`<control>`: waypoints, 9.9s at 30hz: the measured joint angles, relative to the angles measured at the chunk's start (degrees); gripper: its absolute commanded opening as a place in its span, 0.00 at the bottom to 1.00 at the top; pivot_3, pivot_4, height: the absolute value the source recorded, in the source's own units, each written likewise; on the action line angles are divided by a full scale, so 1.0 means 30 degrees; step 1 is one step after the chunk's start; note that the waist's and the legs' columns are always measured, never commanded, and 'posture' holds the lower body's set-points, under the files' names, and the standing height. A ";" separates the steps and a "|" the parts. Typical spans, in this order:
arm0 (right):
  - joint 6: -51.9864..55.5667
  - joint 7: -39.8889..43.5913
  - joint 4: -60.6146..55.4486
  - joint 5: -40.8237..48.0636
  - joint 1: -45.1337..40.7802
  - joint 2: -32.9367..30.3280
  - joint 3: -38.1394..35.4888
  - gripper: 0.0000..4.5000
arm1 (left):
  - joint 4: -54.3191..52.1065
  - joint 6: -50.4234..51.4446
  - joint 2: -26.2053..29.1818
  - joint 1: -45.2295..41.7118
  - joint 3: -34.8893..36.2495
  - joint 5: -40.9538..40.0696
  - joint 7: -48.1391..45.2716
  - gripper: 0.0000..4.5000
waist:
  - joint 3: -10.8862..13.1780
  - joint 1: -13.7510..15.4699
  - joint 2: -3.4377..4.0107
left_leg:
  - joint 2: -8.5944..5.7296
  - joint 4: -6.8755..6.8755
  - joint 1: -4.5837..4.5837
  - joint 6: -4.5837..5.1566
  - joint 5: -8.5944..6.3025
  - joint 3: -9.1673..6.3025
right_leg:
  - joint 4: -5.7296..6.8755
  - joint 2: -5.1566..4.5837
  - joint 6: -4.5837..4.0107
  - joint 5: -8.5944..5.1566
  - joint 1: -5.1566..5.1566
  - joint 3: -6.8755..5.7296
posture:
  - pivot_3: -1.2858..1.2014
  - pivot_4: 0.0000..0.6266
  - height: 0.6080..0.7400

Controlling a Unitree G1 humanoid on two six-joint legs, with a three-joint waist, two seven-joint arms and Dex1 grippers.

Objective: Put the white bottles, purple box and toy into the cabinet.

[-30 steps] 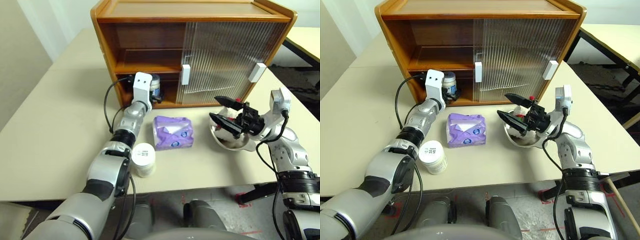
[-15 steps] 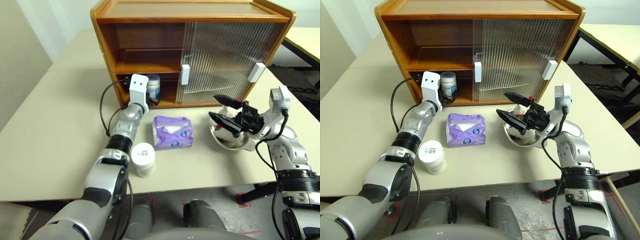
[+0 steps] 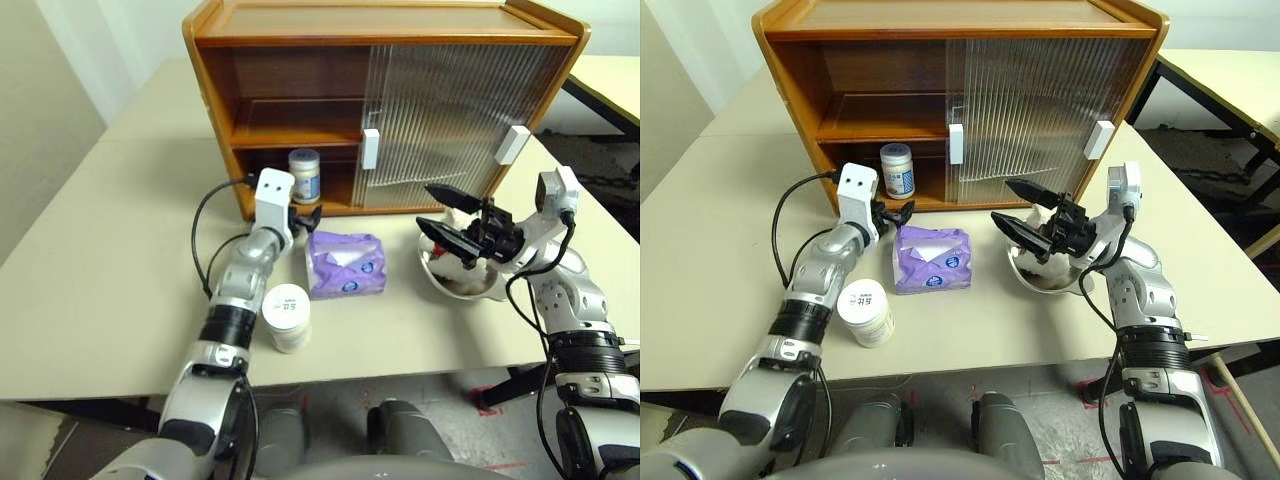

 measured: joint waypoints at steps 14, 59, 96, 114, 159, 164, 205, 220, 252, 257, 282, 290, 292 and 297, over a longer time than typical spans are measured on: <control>-0.0090 0.0325 0.0485 -0.0199 -0.0087 0.0014 0.0032 1.00 | -0.1973 0.0752 -0.0066 0.0621 0.1080 -0.0696 0.1291 0.01 | -0.0029 0.0228 -0.0002 | -0.0001 0.0000 0.0003 -0.0001 0.0000 0.0000 | 0.0000 -0.0001 -0.0012 0.0007 0.0000 0.0005 | 0.56 0.00 1.00; 0.0175 -0.0836 -0.1248 -0.0242 0.0450 -0.0085 0.0044 1.00 | 0.9583 -0.5067 -0.1279 -0.5489 0.3035 -0.1957 0.3943 0.01 | -0.0047 0.0153 -0.0014 | -0.0022 0.0003 -0.0011 -0.0008 -0.0003 0.0000 | -0.0030 0.0012 -0.0005 0.0007 0.0002 0.0003 | 0.54 0.00 1.00; 0.0654 -0.1154 -0.1936 -0.0232 0.0766 -0.0385 0.0042 1.00 | 1.1829 -0.5794 -0.1833 -0.6894 0.2659 -0.1986 0.2076 0.01 | -0.0047 -0.0009 -0.0014 | -0.0078 0.0003 -0.0021 0.0001 0.0001 -0.0008 | -0.0041 0.0013 -0.0002 0.0005 0.0002 -0.0005 | 0.53 0.00 1.00; 0.0249 -0.0738 -0.1656 -0.0232 0.1106 -0.0464 0.0010 1.00 | 1.2435 -0.5805 -0.1833 -0.7397 0.2577 -0.1980 0.1616 0.01 | -0.0046 -0.0400 -0.0014 | -0.0090 0.0004 -0.0021 0.0008 0.0006 -0.0022 | -0.0034 0.0015 0.0001 0.0003 0.0002 -0.0005 | 0.53 0.00 1.00; 0.0113 -0.0247 -0.0975 -0.0227 0.1224 -0.0403 0.0542 1.00 | -0.6917 -0.6727 1.0146 1.0014 0.4431 -0.8410 -1.6396 0.99 | 0.0123 -0.0377 0.0160 | 0.0052 -0.0012 0.0271 -0.0088 -0.0047 0.0131 | 0.0136 -0.0066 -0.0100 -0.0278 0.0118 0.0045 | 0.55 0.05 1.00; 0.0101 0.0093 -0.0653 -0.0229 0.1127 -0.0404 0.0554 1.00 | -0.6482 -0.7284 1.0720 1.1354 0.5634 -0.9156 -1.7426 0.99 | 0.0198 -0.0371 0.0182 | 0.0055 -0.0025 0.0266 -0.0088 -0.0047 0.0130 | 0.0135 -0.0067 -0.0063 -0.0284 0.0110 0.0040 | 0.56 0.06 1.00; 0.0525 0.1035 0.0265 -0.0524 0.0094 -0.0486 0.0744 1.00 | -0.4652 -1.1541 1.0146 1.1758 0.0656 -0.7007 -2.0515 0.99 | 0.0368 -0.0268 0.0171 | 0.0027 -0.0308 0.0237 -0.0078 -0.0042 0.0109 | -0.0001 -0.0320 -0.0105 -0.0342 0.0096 -0.0160 | 0.57 0.06 1.00; 0.0757 0.0876 -0.0232 -0.0520 0.0628 -0.0553 0.0670 1.00 | -0.5509 -0.8402 0.9490 1.0382 -0.1705 -0.6940 -2.0169 0.90 | 0.0417 -0.0342 0.0140 | 0.0019 -0.0307 0.0238 -0.0027 -0.0013 0.0105 | -0.0003 -0.0279 -0.0092 -0.0345 0.0098 -0.0153 | 0.56 0.07 1.00; 0.0618 -0.0017 -0.0807 -0.0520 0.0365 0.0031 0.0689 1.00 | -0.6497 -0.1898 0.9770 0.8335 0.2741 -0.7389 -1.1765 0.68 | 0.0532 -0.0230 0.0048 | -0.0005 -0.0303 0.0209 -0.0042 -0.0021 0.0044 | -0.0005 -0.0299 -0.0077 -0.0328 0.0109 -0.0246 | 0.57 0.02 1.00; -0.0018 0.0017 -0.0499 -0.0534 0.0342 0.0345 0.0684 1.00 | -0.6259 -0.1398 0.7379 0.6754 0.1767 -0.6359 -0.9098 0.68 | 0.0513 -0.0200 0.0018 | -0.0029 -0.0306 0.0171 -0.0042 -0.0021 0.0019 | -0.0024 -0.0301 -0.0052 -0.0281 0.0104 -0.0257 | 0.56 0.02 1.00; -0.0685 -0.0254 -0.0729 -0.0531 0.0764 0.0402 0.0643 1.00 | -0.1490 -0.2099 0.2387 0.1634 0.0168 -0.2208 -0.1719 0.68 | 0.0459 -0.0330 -0.0058 | -0.0053 -0.0208 0.0121 -0.0028 -0.0013 -0.0054 | -0.0008 -0.0239 -0.0031 -0.0228 0.0112 -0.0278 | 0.55 0.00 1.00; -0.0757 -0.0426 -0.0512 -0.0534 0.0737 0.0521 0.0661 1.00 | 0.1006 -0.3462 0.1422 -0.0168 0.0079 -0.1085 -0.0066 0.68 | 0.0458 -0.0241 -0.0057 | -0.0056 -0.0044 -0.0008 -0.0028 -0.0013 -0.0140 | 0.0003 -0.0240 -0.0009 -0.0181 0.0092 -0.0340 | 0.55 0.00 1.00; -0.0743 -0.0483 -0.0532 -0.0529 0.0711 0.0559 0.0679 1.00 | 0.2300 -0.3820 0.1119 -0.1029 0.0045 -0.0764 0.0532 0.68 | 0.0457 -0.0225 -0.0059 | -0.0067 -0.0027 -0.0044 -0.0029 -0.0014 -0.0151 | -0.0011 -0.0242 0.0003 -0.0142 0.0079 -0.0347 | 0.55 0.00 1.00; -0.0718 -0.0460 -0.0538 -0.0524 0.0696 0.0570 0.0690 1.00 | 0.5012 -0.5079 0.0849 -0.3006 0.0058 -0.0372 0.1410 0.68 | 0.0456 -0.0277 -0.0059 | -0.0089 -0.0020 -0.0050 -0.0027 -0.0012 -0.0153 | -0.0017 -0.0246 0.0018 -0.0120 0.0079 -0.0340 | 0.54 0.00 1.00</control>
